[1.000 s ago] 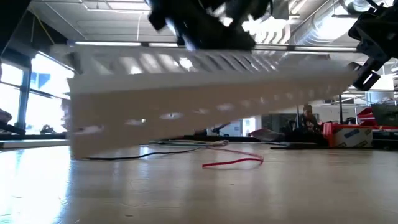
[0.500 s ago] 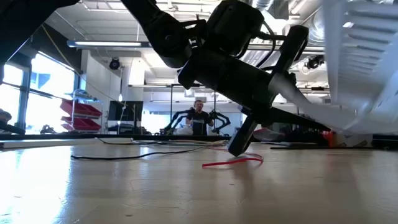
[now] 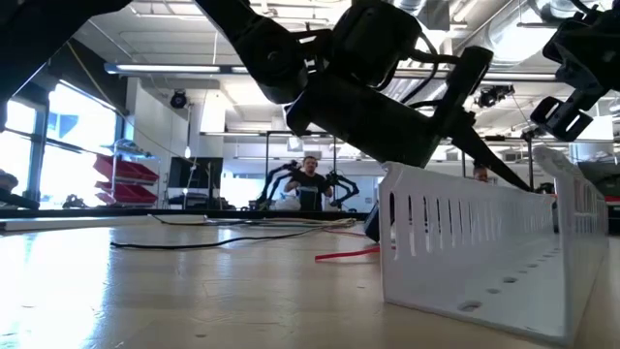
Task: Ziptie cables
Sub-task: Move the white cable duct to the middle right of the table, then wrap the colored cables with the black zip tie
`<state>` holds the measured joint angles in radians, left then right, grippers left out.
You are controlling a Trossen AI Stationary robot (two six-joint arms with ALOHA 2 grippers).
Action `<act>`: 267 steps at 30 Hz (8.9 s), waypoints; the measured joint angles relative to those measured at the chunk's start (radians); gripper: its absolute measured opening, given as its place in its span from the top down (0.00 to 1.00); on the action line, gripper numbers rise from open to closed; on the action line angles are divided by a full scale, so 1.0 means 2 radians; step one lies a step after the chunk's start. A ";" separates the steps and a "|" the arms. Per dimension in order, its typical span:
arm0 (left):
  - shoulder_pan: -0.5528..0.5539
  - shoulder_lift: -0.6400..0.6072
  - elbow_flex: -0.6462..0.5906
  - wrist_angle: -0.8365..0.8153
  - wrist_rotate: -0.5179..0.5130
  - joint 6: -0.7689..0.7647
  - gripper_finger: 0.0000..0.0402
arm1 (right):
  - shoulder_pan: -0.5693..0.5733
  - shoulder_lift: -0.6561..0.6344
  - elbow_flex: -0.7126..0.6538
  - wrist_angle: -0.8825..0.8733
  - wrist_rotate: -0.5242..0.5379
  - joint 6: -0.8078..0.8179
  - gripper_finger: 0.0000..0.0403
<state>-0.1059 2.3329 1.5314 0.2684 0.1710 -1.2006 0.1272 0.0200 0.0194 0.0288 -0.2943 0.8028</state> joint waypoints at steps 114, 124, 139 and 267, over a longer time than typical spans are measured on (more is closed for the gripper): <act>-0.015 0.016 0.011 0.075 0.134 0.499 0.94 | 0.000 0.000 0.000 0.000 0.000 0.000 1.00; -0.012 -0.091 0.011 -0.242 -0.152 0.601 0.97 | 0.000 0.000 0.000 0.000 0.000 0.000 1.00; 0.221 -0.102 0.011 -0.292 -0.170 0.528 0.53 | 0.000 0.000 0.000 0.000 0.000 0.000 1.00; -0.047 -0.087 -0.049 -0.120 -0.176 0.476 0.93 | 0.000 0.003 0.000 0.000 0.000 0.000 1.00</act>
<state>-0.2000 2.1586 1.4338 0.0276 -0.1819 -0.2488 0.1268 0.0261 0.0196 0.0291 -0.2939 0.8028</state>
